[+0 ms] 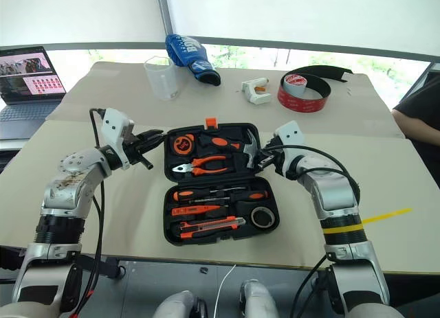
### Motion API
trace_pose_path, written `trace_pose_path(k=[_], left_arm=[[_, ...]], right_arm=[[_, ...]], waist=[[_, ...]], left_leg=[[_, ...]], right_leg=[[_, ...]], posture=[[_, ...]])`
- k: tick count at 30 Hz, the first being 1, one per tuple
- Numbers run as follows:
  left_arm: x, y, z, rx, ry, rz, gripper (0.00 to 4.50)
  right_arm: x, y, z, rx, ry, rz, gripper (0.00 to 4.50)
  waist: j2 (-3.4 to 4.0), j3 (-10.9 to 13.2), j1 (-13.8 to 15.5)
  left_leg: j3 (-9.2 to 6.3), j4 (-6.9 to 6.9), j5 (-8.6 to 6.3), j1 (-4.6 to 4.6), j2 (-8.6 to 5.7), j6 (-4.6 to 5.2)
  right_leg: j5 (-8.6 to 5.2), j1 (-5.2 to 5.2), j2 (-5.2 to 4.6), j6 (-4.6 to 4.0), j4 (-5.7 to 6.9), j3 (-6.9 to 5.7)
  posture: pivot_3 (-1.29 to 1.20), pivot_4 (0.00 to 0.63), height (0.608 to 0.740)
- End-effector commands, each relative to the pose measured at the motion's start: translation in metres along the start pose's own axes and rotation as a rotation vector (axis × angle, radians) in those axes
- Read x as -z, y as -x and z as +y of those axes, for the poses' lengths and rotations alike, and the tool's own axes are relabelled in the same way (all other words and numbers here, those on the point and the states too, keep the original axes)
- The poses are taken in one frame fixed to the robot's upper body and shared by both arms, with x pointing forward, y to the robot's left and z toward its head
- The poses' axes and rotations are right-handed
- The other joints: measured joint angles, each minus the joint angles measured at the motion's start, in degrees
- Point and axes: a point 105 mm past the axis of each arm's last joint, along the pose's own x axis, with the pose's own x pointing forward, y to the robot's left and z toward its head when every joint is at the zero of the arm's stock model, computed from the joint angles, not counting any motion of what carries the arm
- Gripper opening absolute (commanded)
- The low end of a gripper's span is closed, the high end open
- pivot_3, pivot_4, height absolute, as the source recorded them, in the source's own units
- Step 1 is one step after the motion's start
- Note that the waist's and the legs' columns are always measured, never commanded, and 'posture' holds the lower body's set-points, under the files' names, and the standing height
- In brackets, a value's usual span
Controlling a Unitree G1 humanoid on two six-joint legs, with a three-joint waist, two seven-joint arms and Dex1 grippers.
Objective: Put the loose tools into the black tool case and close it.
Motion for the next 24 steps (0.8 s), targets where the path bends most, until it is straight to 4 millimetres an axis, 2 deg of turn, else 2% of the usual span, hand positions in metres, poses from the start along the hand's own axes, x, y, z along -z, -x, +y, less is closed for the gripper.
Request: trace_pose_path(k=[1, 4, 8, 10, 13, 17, 23, 24], left_arm=[[0.033, 0.021, 0.003, 0.028, 0.140, 0.228, 1.37], [0.048, 0.029, 0.003, 0.001, 0.280, 0.333, 2.49], [0.049, 0.023, 0.019, -0.111, 0.440, 0.340, 3.94], [0.045, 0.017, 0.020, -0.104, 0.517, 0.331, 3.94], [0.036, 0.007, 0.016, -0.079, 0.541, 0.319, 3.94], [0.028, -0.009, -0.003, 0.009, 0.554, 0.340, 3.94], [0.038, -0.011, -0.009, 0.018, 0.523, 0.408, 3.94], [0.041, -0.010, -0.008, 0.008, 0.516, 0.419, 3.70]], right_arm=[[-0.009, 0.008, -0.001, -0.011, 0.015, 0.009, 0.00], [-0.001, 0.010, 0.001, -0.032, -0.041, 0.065, 0.00], [-0.001, 0.014, 0.009, -0.079, -0.070, 0.086, 0.00], [-0.002, 0.014, 0.013, -0.098, -0.083, 0.095, 0.00], [-0.001, 0.015, 0.015, -0.110, -0.084, 0.111, 0.00], [0.003, 0.015, 0.016, -0.111, -0.079, 0.138, 0.00], [0.003, 0.016, 0.012, -0.093, -0.083, 0.140, 0.00], [0.003, 0.016, 0.011, -0.089, -0.083, 0.140, 0.00]], waist=[[0.00, 0.0, -0.4], [0.00, 0.0, -0.6], [-0.01, 0.0, 0.3], [-0.01, 0.0, 0.2], [-0.01, 0.0, -0.1], [-0.01, 0.0, -0.3], [-0.01, 0.0, -0.2], [-0.01, 0.0, -0.2]], left_leg=[[-0.03, -0.01, 0.00, 0.04, 0.03, 0.00], [-0.09, -0.03, 0.00, 0.21, 0.05, 0.00], [-0.15, 0.11, 0.01, 0.19, 0.03, 0.02], [-0.17, 0.15, 0.03, 0.19, 0.02, 0.04], [-0.17, 0.11, 0.03, 0.24, 0.00, 0.04], [-0.16, 0.04, 0.03, 0.23, 0.02, 0.04], [-0.14, 0.00, 0.03, 0.22, 0.00, 0.03], [-0.14, 0.00, 0.03, 0.22, 0.00, 0.03]], right_leg=[[-0.01, 0.00, 0.04, 0.00, 0.00, 0.03], [-0.09, 0.01, 0.04, -0.07, 0.00, 0.14], [-0.09, 0.08, -0.04, -0.06, 0.05, 0.09], [-0.08, 0.11, -0.05, -0.06, 0.07, 0.09], [-0.08, 0.11, -0.03, -0.08, 0.10, 0.12], [-0.07, 0.11, 0.03, -0.09, 0.23, 0.08], [-0.07, 0.11, 0.03, -0.09, 0.20, 0.08], [-0.07, 0.11, 0.02, -0.09, 0.19, 0.08]], posture=[[0.00, 0.150, 0.730], [0.00, 0.150, 0.730], [0.00, 0.150, 0.730], [0.00, 0.150, 0.730], [0.00, 0.150, 0.730], [0.00, 0.150, 0.730], [0.00, 0.150, 0.730], [0.00, 0.150, 0.730]])
